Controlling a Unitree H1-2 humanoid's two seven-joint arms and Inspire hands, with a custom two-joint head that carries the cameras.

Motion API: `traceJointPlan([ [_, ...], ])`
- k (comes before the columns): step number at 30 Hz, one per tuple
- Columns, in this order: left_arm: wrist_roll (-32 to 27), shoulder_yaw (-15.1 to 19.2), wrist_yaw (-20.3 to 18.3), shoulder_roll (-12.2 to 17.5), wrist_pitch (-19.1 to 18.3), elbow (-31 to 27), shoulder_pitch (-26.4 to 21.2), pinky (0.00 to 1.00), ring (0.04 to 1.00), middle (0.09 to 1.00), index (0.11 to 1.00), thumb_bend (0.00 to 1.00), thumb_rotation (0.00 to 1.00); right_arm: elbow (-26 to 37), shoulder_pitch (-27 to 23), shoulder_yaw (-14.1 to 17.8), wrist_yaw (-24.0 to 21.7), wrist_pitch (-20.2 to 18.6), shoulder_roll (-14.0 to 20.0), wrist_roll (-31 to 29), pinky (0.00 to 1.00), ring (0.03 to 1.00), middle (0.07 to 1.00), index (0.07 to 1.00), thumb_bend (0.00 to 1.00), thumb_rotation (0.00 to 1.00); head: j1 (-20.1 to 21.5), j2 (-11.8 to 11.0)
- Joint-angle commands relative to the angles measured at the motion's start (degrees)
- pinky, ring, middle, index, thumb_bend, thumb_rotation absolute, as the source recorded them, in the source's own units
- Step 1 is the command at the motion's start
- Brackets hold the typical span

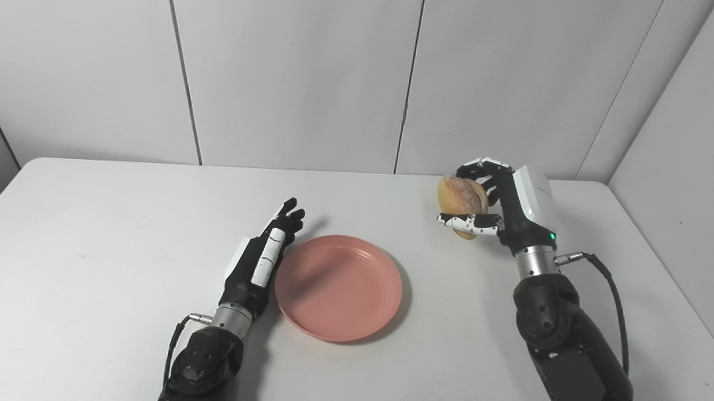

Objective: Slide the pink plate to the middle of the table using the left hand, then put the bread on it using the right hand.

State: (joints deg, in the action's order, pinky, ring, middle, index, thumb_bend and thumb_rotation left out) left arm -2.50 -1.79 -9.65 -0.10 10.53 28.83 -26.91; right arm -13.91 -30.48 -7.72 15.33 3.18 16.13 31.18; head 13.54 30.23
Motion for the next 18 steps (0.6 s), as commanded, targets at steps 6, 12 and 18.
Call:
traceJointPlan([
  [6,-0.12,-0.23,-0.34,0.62,0.34,-0.14,0.24,1.00,0.979,0.968,0.976,0.77,1.00,5.96,-1.04,-1.06,-1.94,3.47,-1.88,-1.40,0.32,0.394,0.440,0.536,0.51,0.00,-0.20,0.26],
  [12,0.51,-0.40,0.19,0.75,-0.16,-0.49,0.23,1.00,0.982,0.968,0.976,0.78,1.00,7.28,-0.71,-3.40,-3.35,3.66,-3.93,-0.68,0.39,0.444,0.454,0.531,0.51,0.00,-0.35,0.26],
  [18,0.12,-0.25,0.05,0.66,-0.30,-0.47,0.20,1.00,0.981,0.968,0.976,0.78,1.00,6.35,-0.53,-5.58,-3.96,5.27,-6.14,-0.50,0.33,0.386,0.427,0.535,0.51,0.00,-0.39,0.31],
])
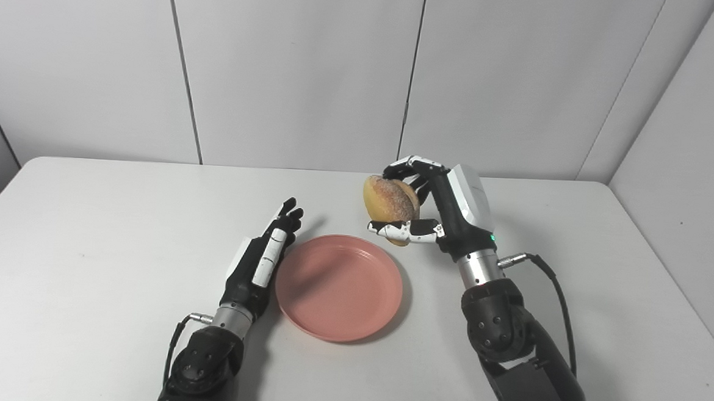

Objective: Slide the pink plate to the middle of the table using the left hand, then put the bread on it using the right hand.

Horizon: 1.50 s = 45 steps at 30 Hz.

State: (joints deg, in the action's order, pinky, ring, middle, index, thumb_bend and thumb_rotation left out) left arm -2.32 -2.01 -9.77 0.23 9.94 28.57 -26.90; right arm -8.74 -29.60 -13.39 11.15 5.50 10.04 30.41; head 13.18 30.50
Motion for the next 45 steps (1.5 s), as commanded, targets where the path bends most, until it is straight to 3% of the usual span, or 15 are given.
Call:
traceJointPlan([
  [1,-0.03,-0.01,0.21,0.35,0.32,-0.10,0.14,1.00,0.979,0.968,0.974,0.79,1.00,0.87,-1.34,-0.20,0.03,3.26,-0.27,0.26,0.33,0.394,0.434,0.532,0.51,0.00,-0.04,0.04],
  [8,-0.08,-0.04,0.40,0.05,-0.25,-0.98,0.28,1.00,0.970,0.965,0.970,0.79,1.00,-2.19,-0.86,-2.69,0.11,6.30,-1.52,1.84,0.36,0.413,0.438,0.531,0.51,0.00,-0.30,0.29],
  [16,0.23,-0.09,0.72,-0.11,0.11,-1.00,0.22,1.00,0.974,0.964,0.970,0.78,1.00,-4.54,0.13,-4.28,-0.60,9.28,-1.97,2.65,0.31,0.371,0.424,0.529,0.51,0.00,-0.49,0.48],
  [24,0.02,0.08,0.86,-0.32,0.44,-0.93,0.23,1.00,0.969,0.964,0.972,0.78,1.00,-6.93,0.19,-5.97,-0.81,8.30,-1.34,7.16,0.36,0.407,0.421,0.534,0.51,0.00,-0.59,0.58],
  [31,-0.27,0.15,0.84,-0.44,-0.01,-1.25,0.19,1.00,0.967,0.966,0.972,0.77,1.00,-9.89,-0.23,-6.47,0.94,10.61,-1.33,8.92,0.34,0.405,0.426,0.535,0.51,0.00,-0.45,0.85],
  [45,0.01,-0.08,1.04,-0.38,-0.87,-2.11,0.44,1.00,0.970,0.964,0.971,0.77,1.00,-12.61,-1.12,-6.38,1.82,9.40,-1.21,10.75,0.37,0.433,0.436,0.532,0.51,0.00,-0.50,1.09],
])
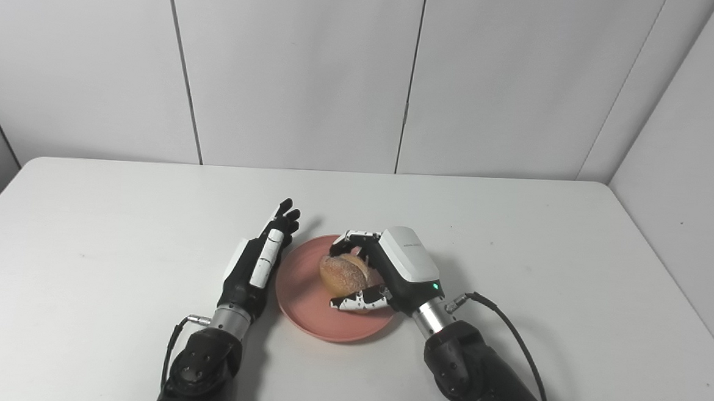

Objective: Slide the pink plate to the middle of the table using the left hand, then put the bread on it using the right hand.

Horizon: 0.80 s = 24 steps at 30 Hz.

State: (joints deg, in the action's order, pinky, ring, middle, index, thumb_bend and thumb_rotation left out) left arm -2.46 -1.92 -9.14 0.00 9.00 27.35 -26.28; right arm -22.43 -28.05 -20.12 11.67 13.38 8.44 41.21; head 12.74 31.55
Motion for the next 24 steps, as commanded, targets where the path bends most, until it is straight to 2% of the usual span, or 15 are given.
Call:
traceJointPlan([
  [1,0.24,-0.21,0.48,-0.14,0.02,-0.96,-0.16,1.00,0.970,0.964,0.970,0.77,1.00,1.09,-2.67,0.36,1.20,1.45,0.39,-0.01,0.37,0.434,0.436,0.532,0.51,0.00,-0.06,0.04],
  [8,0.32,-0.32,0.36,-0.04,0.41,-0.94,-0.18,1.00,0.971,0.967,0.974,0.77,1.00,0.29,-2.84,-0.06,1.24,1.56,0.37,0.43,0.37,0.439,0.435,0.540,0.51,0.00,-0.08,0.25],
  [11,0.24,-0.26,0.35,-0.06,0.29,-0.98,-0.19,1.00,0.971,0.966,0.973,0.77,1.00,0.82,-2.62,-0.22,-0.52,0.60,0.38,-0.13,0.37,0.449,0.441,0.543,0.51,0.00,-0.05,0.27],
  [15,0.14,-0.17,0.37,-0.10,0.16,-1.20,-0.21,0.98,0.963,0.964,0.972,0.76,1.00,2.96,-2.18,-1.03,-3.80,-0.68,1.23,0.40,0.43,0.523,0.463,0.541,0.51,0.01,-0.07,0.34],
  [16,0.23,-0.19,0.42,-0.09,0.16,-1.21,-0.23,0.98,0.960,0.962,0.970,0.76,1.00,3.36,-2.16,-1.19,-4.65,-0.68,1.48,0.27,0.51,0.603,0.605,0.516,0.50,0.10,-0.07,0.34],
  [17,0.26,-0.24,0.36,-0.04,0.07,-1.33,-0.20,0.98,0.959,0.961,0.969,0.76,1.00,3.87,-2.07,-1.30,-5.60,-0.78,1.71,0.05,0.53,0.631,0.653,0.508,0.49,0.13,-0.07,0.37],
  [18,0.26,-0.27,0.31,-0.01,0.00,-1.40,-0.18,0.98,0.962,0.963,0.971,0.76,1.00,4.24,-2.00,-1.35,-6.25,-0.87,1.85,-0.09,0.60,0.696,0.723,0.665,0.46,0.37,-0.07,0.37],
  [20,0.43,-0.38,0.29,0.10,-0.07,-1.57,-0.12,0.98,0.962,0.963,0.972,0.76,1.00,4.93,-1.78,-1.26,-7.01,-1.19,1.92,-0.05,0.66,0.753,0.778,0.759,0.46,0.54,-0.02,0.42],
  [21,0.45,-0.38,0.34,0.10,-0.08,-1.65,-0.09,0.98,0.962,0.963,0.972,0.76,1.00,5.05,-1.65,-1.08,-6.96,-1.01,1.82,-0.20,0.68,0.770,0.794,0.780,0.46,0.58,0.02,0.49],
  [23,0.30,-0.32,0.30,0.08,-0.06,-1.70,-0.06,0.98,0.962,0.962,0.971,0.76,1.00,4.93,-1.46,-0.68,-6.66,-0.32,1.57,-0.73,0.80,0.883,0.889,0.829,0.49,0.66,0.01,0.48],
  [24,0.20,-0.29,0.25,0.06,-0.02,-1.68,-0.07,0.98,0.962,0.962,0.971,0.76,1.00,4.79,-1.39,-0.52,-6.47,0.05,1.46,-1.04,0.82,0.894,0.898,0.832,0.49,0.67,0.01,0.48],
])
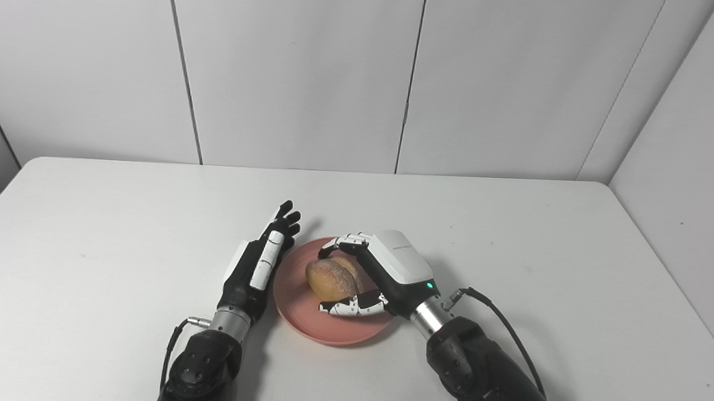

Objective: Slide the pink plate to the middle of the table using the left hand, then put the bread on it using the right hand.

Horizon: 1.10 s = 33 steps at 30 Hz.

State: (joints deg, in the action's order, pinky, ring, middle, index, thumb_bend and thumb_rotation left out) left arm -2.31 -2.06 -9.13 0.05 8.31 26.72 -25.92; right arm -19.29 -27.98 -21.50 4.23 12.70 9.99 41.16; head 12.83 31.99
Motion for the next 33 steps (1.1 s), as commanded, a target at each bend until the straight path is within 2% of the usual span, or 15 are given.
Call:
traceJointPlan([
  [1,-0.06,-0.13,0.14,0.03,0.67,-0.99,-0.45,0.98,0.963,0.962,0.971,0.75,1.00,1.71,-1.37,0.98,1.20,1.16,-0.16,-1.25,0.84,0.915,0.915,0.838,0.50,0.68,-0.05,0.09],
  [3,-0.21,-0.08,0.03,0.03,0.58,-0.96,-0.47,0.99,0.964,0.962,0.970,0.76,1.00,2.04,-1.22,1.10,1.60,1.66,-0.16,-1.39,0.90,0.972,0.963,0.859,0.52,0.73,-0.05,0.09],
  [6,-0.37,0.01,-0.04,0.02,0.73,-0.79,-0.53,0.99,0.965,0.963,0.969,0.76,1.00,2.56,-0.95,1.37,2.36,2.37,-0.11,-1.61,0.87,0.969,0.994,0.902,0.55,0.79,-0.08,0.18],
  [10,-0.26,-0.07,-0.13,0.13,0.88,-0.89,-0.51,0.99,0.964,0.964,0.970,0.75,1.00,2.86,-0.33,2.38,4.00,3.73,-0.45,-2.73,0.83,0.948,0.989,0.919,0.58,0.77,0.00,0.13],
  [16,-0.15,0.03,0.10,0.22,1.08,-0.64,-0.58,1.00,0.960,0.961,0.967,0.76,1.00,4.40,0.73,4.27,5.23,3.40,-1.25,-4.60,0.83,0.953,0.985,0.942,0.59,0.76,-0.03,0.14],
  [19,-0.68,0.21,-0.28,0.34,1.04,-0.47,-0.60,1.00,0.964,0.965,0.971,0.76,1.00,5.79,1.80,5.77,5.37,3.31,-1.95,-6.86,0.83,0.956,0.989,0.962,0.59,0.75,-0.05,0.16],
  [24,-1.40,0.66,-0.41,0.22,0.71,-0.87,-0.37,1.00,0.964,0.967,0.971,0.77,1.00,8.82,4.35,8.38,5.29,1.47,-3.51,-10.32,0.84,0.974,1.000,0.999,0.56,0.81,-0.28,0.22],
  [26,-1.66,0.81,-0.40,0.20,0.71,-1.04,-0.22,0.99,0.965,0.968,0.972,0.77,1.00,9.75,5.51,9.49,5.32,1.16,-4.01,-11.56,0.87,0.991,1.000,1.000,0.53,0.84,-0.38,0.34],
  [33,-2.10,0.95,-0.55,0.45,0.79,-1.93,0.47,0.99,0.974,0.973,0.973,0.77,1.00,11.73,8.34,12.54,3.02,-0.99,-5.28,-17.33,0.93,1.000,1.000,1.000,0.51,0.90,-0.69,0.37],
])
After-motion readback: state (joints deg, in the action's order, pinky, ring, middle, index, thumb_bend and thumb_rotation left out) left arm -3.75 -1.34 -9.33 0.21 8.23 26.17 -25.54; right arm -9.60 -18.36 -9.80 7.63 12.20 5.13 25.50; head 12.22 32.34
